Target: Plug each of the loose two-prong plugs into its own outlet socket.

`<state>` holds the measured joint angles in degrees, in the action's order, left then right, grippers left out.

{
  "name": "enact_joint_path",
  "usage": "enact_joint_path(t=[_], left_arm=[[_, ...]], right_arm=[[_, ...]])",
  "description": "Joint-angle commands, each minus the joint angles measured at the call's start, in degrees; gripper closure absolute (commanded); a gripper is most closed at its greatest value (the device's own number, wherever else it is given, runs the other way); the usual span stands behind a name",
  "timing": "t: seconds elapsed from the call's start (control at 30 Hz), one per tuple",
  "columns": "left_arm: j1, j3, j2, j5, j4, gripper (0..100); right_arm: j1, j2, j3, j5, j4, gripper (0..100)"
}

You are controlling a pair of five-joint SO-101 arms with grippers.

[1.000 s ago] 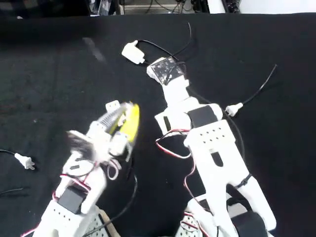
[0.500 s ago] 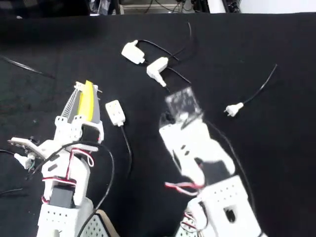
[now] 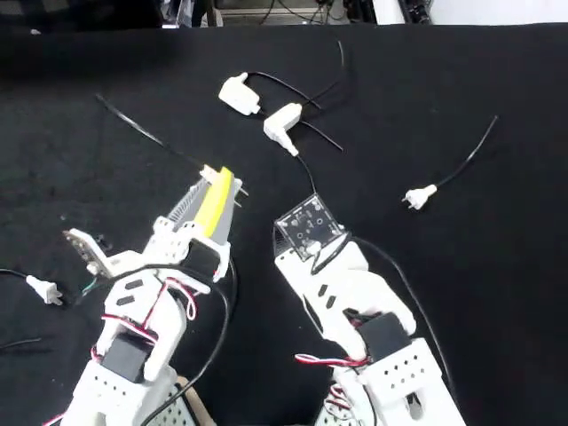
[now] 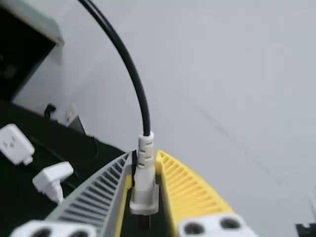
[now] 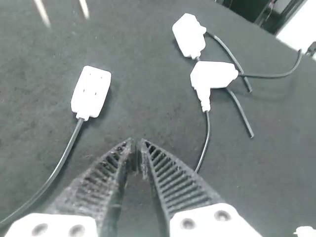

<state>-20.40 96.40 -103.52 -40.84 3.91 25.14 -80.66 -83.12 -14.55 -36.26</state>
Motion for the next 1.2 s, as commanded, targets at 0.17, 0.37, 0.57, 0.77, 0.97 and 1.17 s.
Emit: enact_joint_path(t=[0.17, 0.37, 0.57, 0.77, 0.97, 1.17], left_arm=[[-1.54, 1.10, -0.44, -13.54, 5.19, 97], [-6.99, 1.10, -0.44, -14.15, 11.60, 97], [-9.71, 1.10, -0.44, -13.45, 13.80, 97], [-12.53, 1.10, -0.44, -13.45, 13.89, 97], [-18.42, 0.40, -0.44, -13.45, 18.81, 97], [-23.87, -3.91, -0.53, -13.45, 27.60, 97]], right_arm=[[1.58, -20.09, 0.22, -2.37, -10.37, 98.6], [8.53, -29.76, 1.98, -10.02, -22.51, 98.6], [9.32, -31.16, 5.58, -11.78, -28.92, 98.6], [9.32, -31.08, 9.10, -15.56, -33.23, 98.6], [9.23, -31.08, 10.59, -20.48, -34.73, 98.6], [9.23, -31.08, 11.74, -20.57, -34.37, 98.6]])
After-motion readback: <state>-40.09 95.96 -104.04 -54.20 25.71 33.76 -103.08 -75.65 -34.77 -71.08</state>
